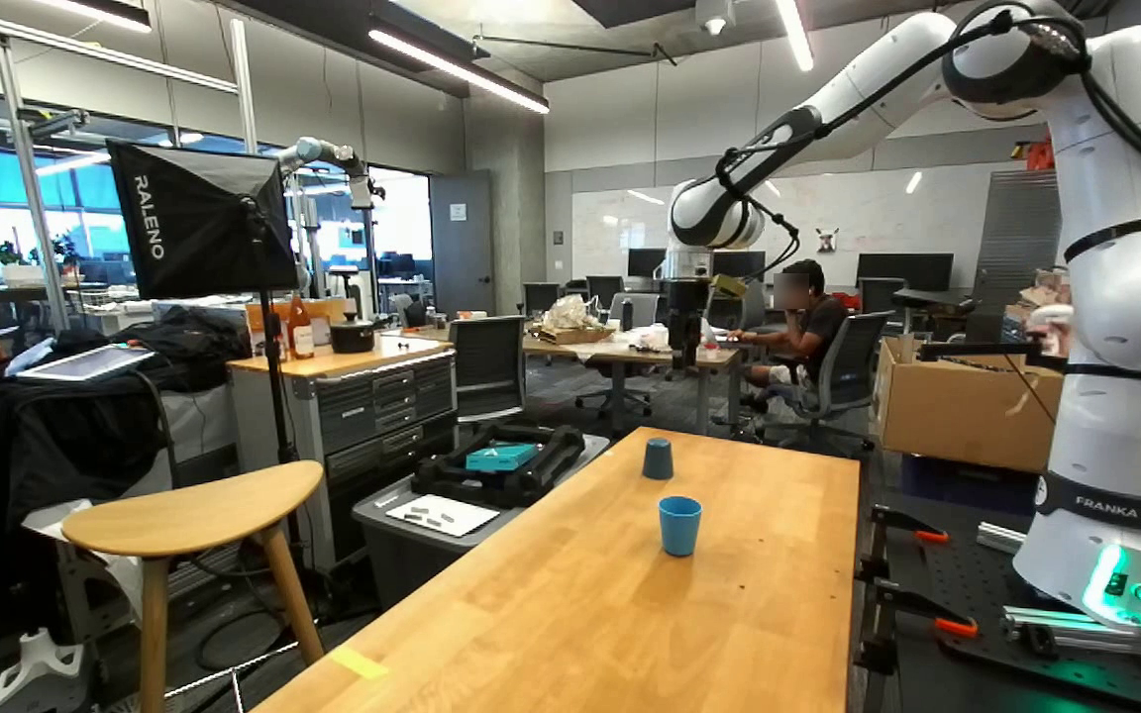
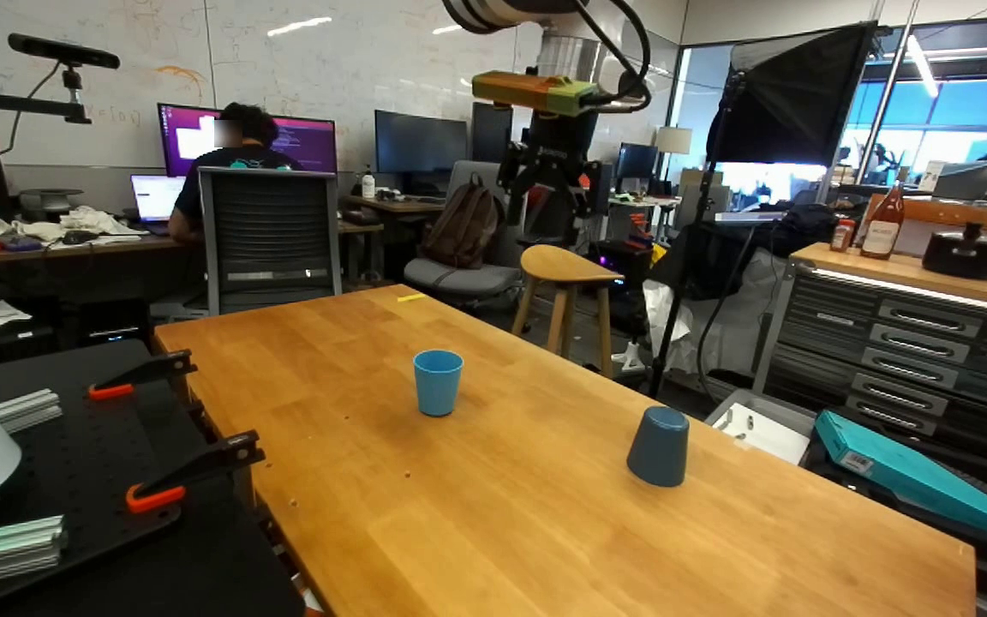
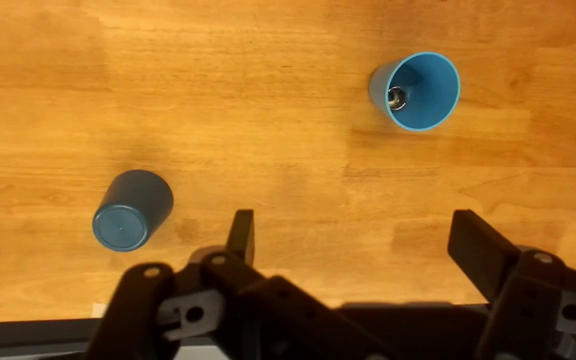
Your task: Put the silver object inside the light blue cup
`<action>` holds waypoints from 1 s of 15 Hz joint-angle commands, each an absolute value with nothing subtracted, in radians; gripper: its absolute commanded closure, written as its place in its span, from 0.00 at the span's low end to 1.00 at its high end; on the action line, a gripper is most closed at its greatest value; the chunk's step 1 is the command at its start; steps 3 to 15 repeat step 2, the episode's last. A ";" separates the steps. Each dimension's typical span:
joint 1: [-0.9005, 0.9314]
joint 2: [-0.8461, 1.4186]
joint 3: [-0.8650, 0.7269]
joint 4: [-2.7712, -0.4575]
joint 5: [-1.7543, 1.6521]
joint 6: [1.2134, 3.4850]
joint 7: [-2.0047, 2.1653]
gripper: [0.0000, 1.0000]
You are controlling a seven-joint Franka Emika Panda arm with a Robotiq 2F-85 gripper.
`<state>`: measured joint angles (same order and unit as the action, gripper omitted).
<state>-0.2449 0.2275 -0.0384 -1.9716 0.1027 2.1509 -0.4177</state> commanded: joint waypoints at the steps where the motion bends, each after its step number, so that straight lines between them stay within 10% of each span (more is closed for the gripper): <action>1: -0.226 0.217 -0.059 -1.979 0.107 2.149 -0.421 0.00; 15: -0.226 0.213 -0.059 -1.985 0.107 2.152 -0.422 0.00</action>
